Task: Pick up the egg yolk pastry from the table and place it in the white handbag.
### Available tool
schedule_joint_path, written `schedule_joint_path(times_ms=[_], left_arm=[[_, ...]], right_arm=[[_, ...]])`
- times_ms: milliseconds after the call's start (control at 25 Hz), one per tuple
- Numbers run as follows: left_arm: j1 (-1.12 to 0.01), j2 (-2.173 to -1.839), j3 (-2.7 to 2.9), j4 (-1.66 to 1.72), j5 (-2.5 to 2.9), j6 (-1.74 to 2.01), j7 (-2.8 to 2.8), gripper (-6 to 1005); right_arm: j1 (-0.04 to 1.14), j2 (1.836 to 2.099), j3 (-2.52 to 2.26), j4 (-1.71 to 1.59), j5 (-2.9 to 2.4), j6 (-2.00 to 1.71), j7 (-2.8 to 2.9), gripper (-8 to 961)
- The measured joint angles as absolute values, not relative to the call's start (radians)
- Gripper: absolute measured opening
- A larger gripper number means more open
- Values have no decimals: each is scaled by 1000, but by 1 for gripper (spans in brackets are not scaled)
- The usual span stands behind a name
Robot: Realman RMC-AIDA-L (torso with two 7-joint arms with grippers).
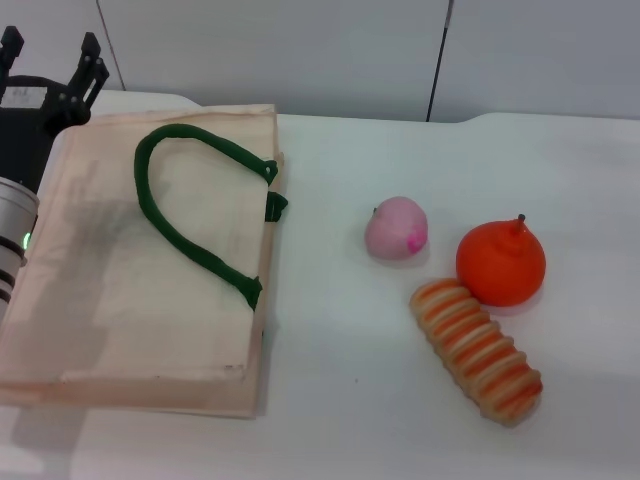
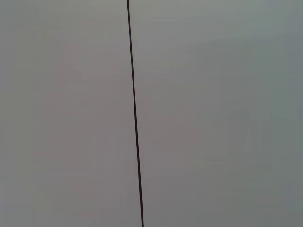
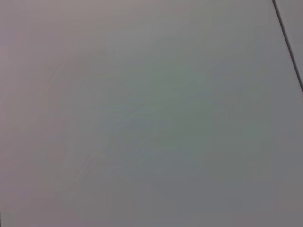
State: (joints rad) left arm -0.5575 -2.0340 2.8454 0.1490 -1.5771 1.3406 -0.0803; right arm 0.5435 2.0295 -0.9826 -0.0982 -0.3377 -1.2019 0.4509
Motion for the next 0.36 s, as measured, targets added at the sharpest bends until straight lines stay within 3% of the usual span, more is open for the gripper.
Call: schedule_joint_path(times_ms=[360], left_arm=[[-542,-2034,2845,151,-1578,1388,-83,878]], right_arm=[[543,2029,-985,-97,-338,-1203,455,894]])
